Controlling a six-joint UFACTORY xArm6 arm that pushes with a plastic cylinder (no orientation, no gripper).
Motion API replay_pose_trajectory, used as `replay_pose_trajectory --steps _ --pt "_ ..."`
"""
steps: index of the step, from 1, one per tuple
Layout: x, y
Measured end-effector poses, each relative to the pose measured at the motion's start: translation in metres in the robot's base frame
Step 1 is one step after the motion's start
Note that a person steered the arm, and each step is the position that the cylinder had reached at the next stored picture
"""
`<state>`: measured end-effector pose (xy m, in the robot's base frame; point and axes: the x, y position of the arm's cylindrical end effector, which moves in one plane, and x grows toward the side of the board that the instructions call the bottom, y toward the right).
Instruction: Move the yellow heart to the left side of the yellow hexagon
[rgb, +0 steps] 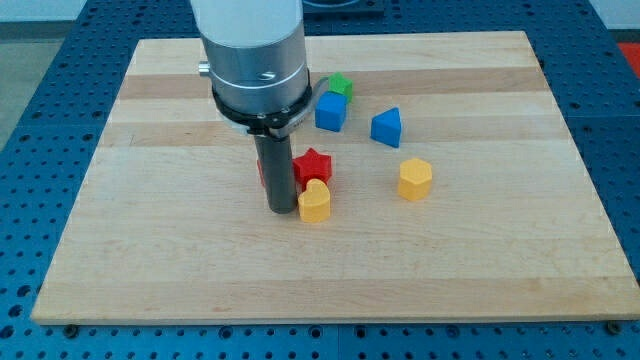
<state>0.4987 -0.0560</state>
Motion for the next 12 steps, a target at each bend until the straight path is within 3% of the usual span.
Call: replay_pose_trajectory --steps 4,6,7,9,12 --pt "0.005 0.044" --pt "0.057 0.046" --pt "0.061 0.049" --pt "0.034 0.061" --pt "0.045 0.088"
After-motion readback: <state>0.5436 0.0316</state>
